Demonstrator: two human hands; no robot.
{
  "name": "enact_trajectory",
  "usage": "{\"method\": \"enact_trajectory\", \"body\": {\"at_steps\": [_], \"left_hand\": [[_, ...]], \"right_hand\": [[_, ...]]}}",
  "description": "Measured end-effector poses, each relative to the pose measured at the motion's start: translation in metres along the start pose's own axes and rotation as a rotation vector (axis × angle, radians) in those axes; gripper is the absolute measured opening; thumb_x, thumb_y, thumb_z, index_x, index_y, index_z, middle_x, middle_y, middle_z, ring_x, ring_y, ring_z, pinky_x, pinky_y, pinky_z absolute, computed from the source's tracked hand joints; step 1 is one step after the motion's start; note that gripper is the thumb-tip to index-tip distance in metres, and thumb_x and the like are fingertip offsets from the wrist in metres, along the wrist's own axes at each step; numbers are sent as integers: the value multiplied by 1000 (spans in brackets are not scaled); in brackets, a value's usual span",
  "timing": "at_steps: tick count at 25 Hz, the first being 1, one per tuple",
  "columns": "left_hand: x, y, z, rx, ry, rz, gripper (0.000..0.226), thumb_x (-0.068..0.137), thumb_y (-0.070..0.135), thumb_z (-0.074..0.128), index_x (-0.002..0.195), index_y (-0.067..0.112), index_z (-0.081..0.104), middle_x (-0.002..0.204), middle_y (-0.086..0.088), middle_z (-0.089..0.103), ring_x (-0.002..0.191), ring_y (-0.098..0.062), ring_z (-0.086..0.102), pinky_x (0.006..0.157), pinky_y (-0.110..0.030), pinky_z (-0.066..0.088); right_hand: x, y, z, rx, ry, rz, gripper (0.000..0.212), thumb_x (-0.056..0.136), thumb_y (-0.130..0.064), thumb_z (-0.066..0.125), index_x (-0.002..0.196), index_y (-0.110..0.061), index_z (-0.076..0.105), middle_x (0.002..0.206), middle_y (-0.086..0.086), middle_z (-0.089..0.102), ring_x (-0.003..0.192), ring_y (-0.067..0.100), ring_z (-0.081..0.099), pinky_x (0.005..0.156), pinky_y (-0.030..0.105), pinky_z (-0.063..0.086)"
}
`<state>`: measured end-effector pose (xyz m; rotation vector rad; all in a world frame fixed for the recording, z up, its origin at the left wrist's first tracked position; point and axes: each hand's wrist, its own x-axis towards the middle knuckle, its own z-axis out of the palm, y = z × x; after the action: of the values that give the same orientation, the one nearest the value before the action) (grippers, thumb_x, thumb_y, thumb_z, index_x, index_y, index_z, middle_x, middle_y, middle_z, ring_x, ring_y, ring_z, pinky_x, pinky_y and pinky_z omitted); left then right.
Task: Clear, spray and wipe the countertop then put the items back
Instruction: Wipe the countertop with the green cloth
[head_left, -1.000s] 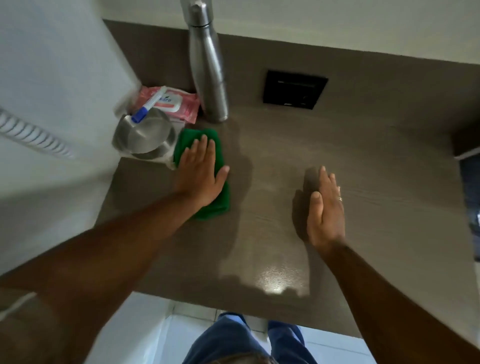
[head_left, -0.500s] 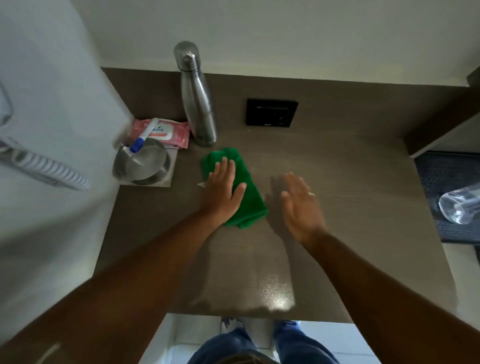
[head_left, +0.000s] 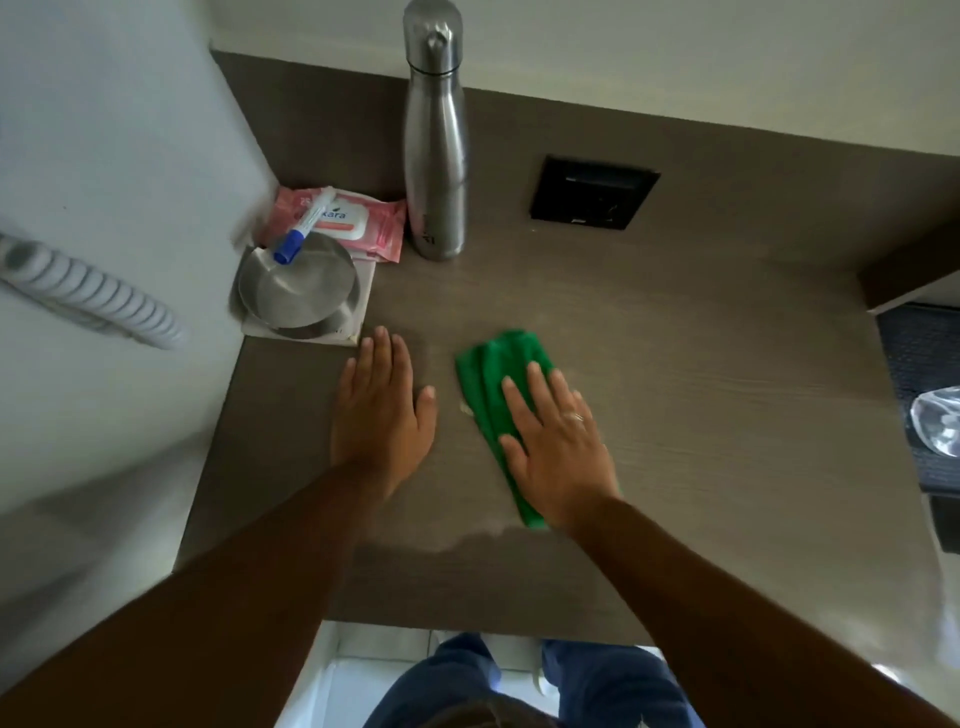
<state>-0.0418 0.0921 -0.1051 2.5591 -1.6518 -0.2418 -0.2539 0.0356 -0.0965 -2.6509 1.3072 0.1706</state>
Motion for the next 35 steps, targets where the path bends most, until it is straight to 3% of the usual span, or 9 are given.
{"method": "enact_trajectory", "body": {"at_steps": [8, 12, 15, 18, 23, 25, 31, 33, 35], "left_hand": [[4, -1, 2, 23, -14, 0, 71, 96, 44, 26, 153, 4, 12, 162, -19, 10, 150, -31, 11, 121, -46, 14], [2, 1, 4, 15, -5, 11, 70, 97, 43, 27, 153, 5, 12, 162, -19, 10, 150, -31, 11, 122, -46, 13], [1, -1, 0, -13, -22, 3, 70, 96, 40, 33, 153, 3, 13, 162, -20, 10, 150, -31, 9, 122, -46, 10], [0, -1, -1, -29, -41, 5, 70, 97, 41, 31, 154, 5, 11, 163, -18, 7, 150, -30, 6, 122, -45, 8], [-1, -2, 3, -24, -12, 21, 70, 97, 44, 27, 154, 6, 10, 162, -18, 8, 150, -32, 8, 122, -45, 9], [0, -3, 8, -4, 1, 29, 71, 96, 45, 24, 153, 6, 10, 162, -18, 8, 150, -32, 9, 121, -46, 10], [6, -7, 3, -36, -116, 36, 72, 97, 47, 27, 154, 9, 5, 163, -18, 2, 150, -33, 1, 121, -51, 7], [1, -8, -8, -101, -163, 168, 73, 96, 53, 29, 155, 19, 2, 163, -14, -4, 150, -33, -7, 120, -55, 3], [-13, -3, -18, -116, -114, 568, 74, 93, 61, 32, 155, 29, 9, 163, -9, 2, 149, -32, -5, 118, -58, 5]], "right_hand": [[111, 132, -43, 112, 72, 708, 65, 96, -45, 23, 155, -23, 9, 162, 18, 4, 148, 38, 4, 119, 48, 9], [131, 52, -37, 18, 26, 374, 64, 97, -46, 20, 155, -25, 6, 163, 13, 4, 149, 35, 3, 119, 49, 11], [22, -10, -7, -71, -8, 13, 63, 95, -48, 25, 154, -28, 11, 161, 12, 14, 147, 35, 14, 117, 48, 11], [-108, 25, 6, -58, -55, -145, 66, 91, -47, 38, 152, -33, 18, 160, 9, 19, 145, 35, 22, 118, 47, 12], [-151, 121, -5, 80, 17, 635, 63, 94, -47, 23, 153, -29, 18, 162, 12, 10, 148, 35, 10, 119, 49, 16], [-130, 86, -4, 87, 35, 709, 63, 95, -45, 27, 154, -26, 17, 162, 15, 11, 148, 37, 9, 118, 50, 15], [-121, -70, 20, -36, -98, -339, 60, 95, -49, 27, 152, -31, 15, 161, 12, 15, 147, 35, 12, 116, 53, 5], [-125, -69, 8, -46, -152, -438, 58, 98, -51, 22, 152, -31, 15, 161, 13, 14, 147, 36, 10, 118, 52, 4], [-135, -48, -2, -5, -155, -382, 63, 98, -55, 23, 153, -27, 13, 161, 14, 14, 147, 36, 12, 119, 52, 7]]}}
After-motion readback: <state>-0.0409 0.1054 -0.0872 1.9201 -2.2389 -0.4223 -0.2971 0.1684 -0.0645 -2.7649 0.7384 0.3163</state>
